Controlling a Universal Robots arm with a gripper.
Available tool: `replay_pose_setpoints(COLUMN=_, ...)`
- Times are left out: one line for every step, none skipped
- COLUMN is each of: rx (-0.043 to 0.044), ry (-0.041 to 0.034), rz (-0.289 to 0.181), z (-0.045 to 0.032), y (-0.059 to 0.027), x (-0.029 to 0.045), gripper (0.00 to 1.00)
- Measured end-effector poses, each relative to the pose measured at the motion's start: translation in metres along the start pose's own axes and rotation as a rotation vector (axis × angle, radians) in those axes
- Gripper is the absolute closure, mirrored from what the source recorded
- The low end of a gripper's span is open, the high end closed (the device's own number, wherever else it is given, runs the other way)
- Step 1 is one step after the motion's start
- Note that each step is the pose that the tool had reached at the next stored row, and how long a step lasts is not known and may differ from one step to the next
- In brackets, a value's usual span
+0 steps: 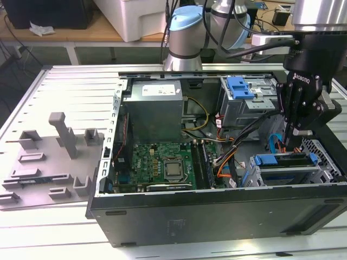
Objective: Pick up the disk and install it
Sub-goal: 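Insert the second disk wire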
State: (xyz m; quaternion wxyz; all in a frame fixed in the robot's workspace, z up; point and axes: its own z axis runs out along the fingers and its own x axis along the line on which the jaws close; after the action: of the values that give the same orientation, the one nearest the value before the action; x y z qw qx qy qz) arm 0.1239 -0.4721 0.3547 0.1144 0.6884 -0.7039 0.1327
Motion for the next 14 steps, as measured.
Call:
replay_pose_setpoints(rx=0.0000, ry=0.0000, rz=0.000, z=0.0001, y=0.0000, x=0.0002, gripper=0.84)
replay_pose_setpoints(rx=0.0000, ry=0.0000, rz=0.000, z=0.0001, y=0.0000, x=0.0003, gripper=0.84)
replay_pose_setpoints(rx=0.0000, ry=0.0001, rz=0.000, z=0.0001, y=0.0000, x=0.0003, gripper=0.84)
replay_pose_setpoints(rx=0.0000, ry=0.0000, rz=0.000, z=0.0001, y=0.0000, x=0.0004, gripper=0.84)
replay_pose_setpoints(rx=0.0000, ry=0.0000, rz=0.000, z=0.0002, y=0.0000, x=0.0007, gripper=0.84)
replay_pose_setpoints(rx=0.0000, ry=0.0000, rz=0.000, z=0.0003, y=0.0000, x=0.0008, gripper=0.84)
replay_pose_setpoints(rx=0.0000, ry=0.0000, rz=0.000, z=0.0003, y=0.0000, x=0.0010, gripper=0.84)
replay_pose_setpoints(rx=0.0000, ry=-0.0008, rz=0.000, z=0.0005, y=0.0000, x=0.0014, gripper=0.84)
replay_pose_setpoints(rx=0.0000, ry=-0.0019, rz=0.000, z=0.0006, y=0.0000, x=0.0018, gripper=0.84)
replay_pose_setpoints(rx=-0.0001, ry=-0.0036, rz=0.000, z=0.0007, y=0.0000, x=0.0024, gripper=0.84)
replay_pose_setpoints(rx=-0.0001, ry=-0.0053, rz=0.000, z=0.0004, y=-0.0001, x=0.0031, gripper=0.84)
replay_pose_setpoints(rx=-0.0001, ry=-0.0062, rz=0.000, z=-0.0010, y=-0.0001, x=0.0038, gripper=0.84)
replay_pose_setpoints(rx=-0.0001, ry=-0.0072, rz=0.000, z=-0.0022, y=-0.0002, x=0.0042, gripper=0.84)
replay_pose_setpoints(rx=-0.0002, ry=-0.0114, rz=0.000, z=-0.0045, y=-0.0002, x=0.0051, gripper=0.84)
